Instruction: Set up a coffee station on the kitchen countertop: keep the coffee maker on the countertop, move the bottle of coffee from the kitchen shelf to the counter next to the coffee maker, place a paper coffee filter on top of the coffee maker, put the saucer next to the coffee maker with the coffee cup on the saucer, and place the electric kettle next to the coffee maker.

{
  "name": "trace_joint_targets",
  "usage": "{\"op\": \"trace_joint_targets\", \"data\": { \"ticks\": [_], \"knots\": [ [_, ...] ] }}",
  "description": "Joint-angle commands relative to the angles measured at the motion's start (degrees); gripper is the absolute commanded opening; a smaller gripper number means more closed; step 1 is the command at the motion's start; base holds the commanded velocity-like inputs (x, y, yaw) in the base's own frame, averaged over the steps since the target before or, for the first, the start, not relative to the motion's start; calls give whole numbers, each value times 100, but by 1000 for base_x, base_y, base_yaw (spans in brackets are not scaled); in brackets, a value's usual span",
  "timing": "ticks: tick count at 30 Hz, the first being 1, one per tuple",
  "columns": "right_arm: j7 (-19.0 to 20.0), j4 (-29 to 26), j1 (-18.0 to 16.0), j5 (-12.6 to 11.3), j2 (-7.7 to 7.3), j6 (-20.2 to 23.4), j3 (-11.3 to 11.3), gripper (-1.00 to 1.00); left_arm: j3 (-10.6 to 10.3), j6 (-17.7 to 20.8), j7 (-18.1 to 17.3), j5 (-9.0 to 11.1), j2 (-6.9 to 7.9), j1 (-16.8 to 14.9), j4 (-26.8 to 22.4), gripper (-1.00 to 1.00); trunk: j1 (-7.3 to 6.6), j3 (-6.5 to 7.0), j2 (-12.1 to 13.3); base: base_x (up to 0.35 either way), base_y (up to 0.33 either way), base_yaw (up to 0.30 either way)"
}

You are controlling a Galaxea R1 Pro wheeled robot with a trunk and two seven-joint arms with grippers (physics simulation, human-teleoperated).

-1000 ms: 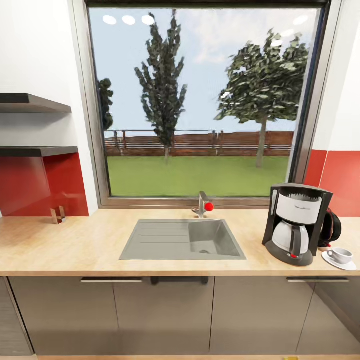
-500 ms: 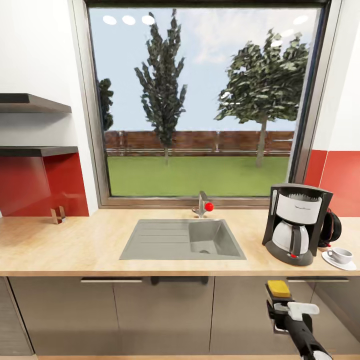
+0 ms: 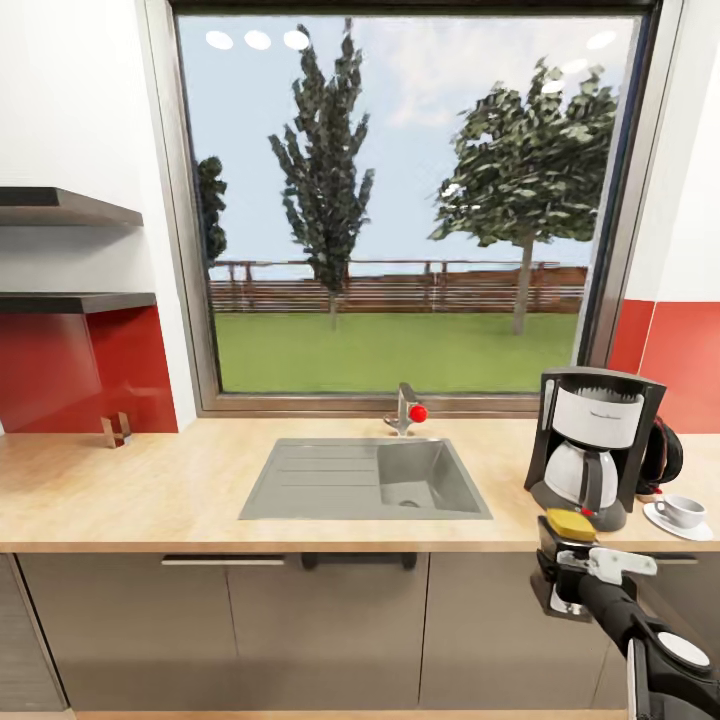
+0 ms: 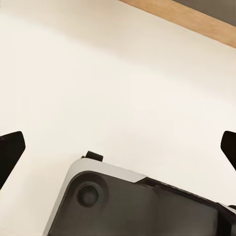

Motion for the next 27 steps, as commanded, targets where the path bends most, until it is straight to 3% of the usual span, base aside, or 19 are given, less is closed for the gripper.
{"op": "trace_joint_targets", "data": {
  "ticks": [1, 3, 7, 11, 17, 22, 27],
  "knots": [
    [56, -8, -5, 52, 6, 11, -17, -100, -49, -14, 11, 52, 2, 3, -7, 100, 2, -1, -3, 0, 0, 0],
    [56, -8, -5, 52, 6, 11, -17, -100, -49, -14, 11, 52, 2, 3, -7, 100, 2, -1, -3, 0, 0, 0],
    [-150, -27, -581, 15, -140, 1051, 406, -100, -60, -22, -4, 5, -29, 4, 6, 100, 2, -1, -3, 0, 0, 0],
    [-238, -30, -847, 15, -171, 1268, 762, -100, -66, -17, -6, -6, -36, 4, 8, 100, 2, -1, -3, 0, 0, 0],
    [-454, -21, -1135, 9, -173, 1363, 1168, -100, -59, -11, -7, 36, -30, 2, 9, 100, 2, -1, -3, 0, 0, 0],
    [-565, 12, -1167, 26, -179, 1283, 1285, -100, -58, -14, -7, 40, -29, 2, 9, 100, 2, -1, -3, 0, 0, 0],
    [-585, 151, -1171, 38, -262, 838, 1332, -100, -64, -21, -7, 19, -30, 4, 27, 100, 2, -1, -3, 0, 0, 0]
  ]
}}
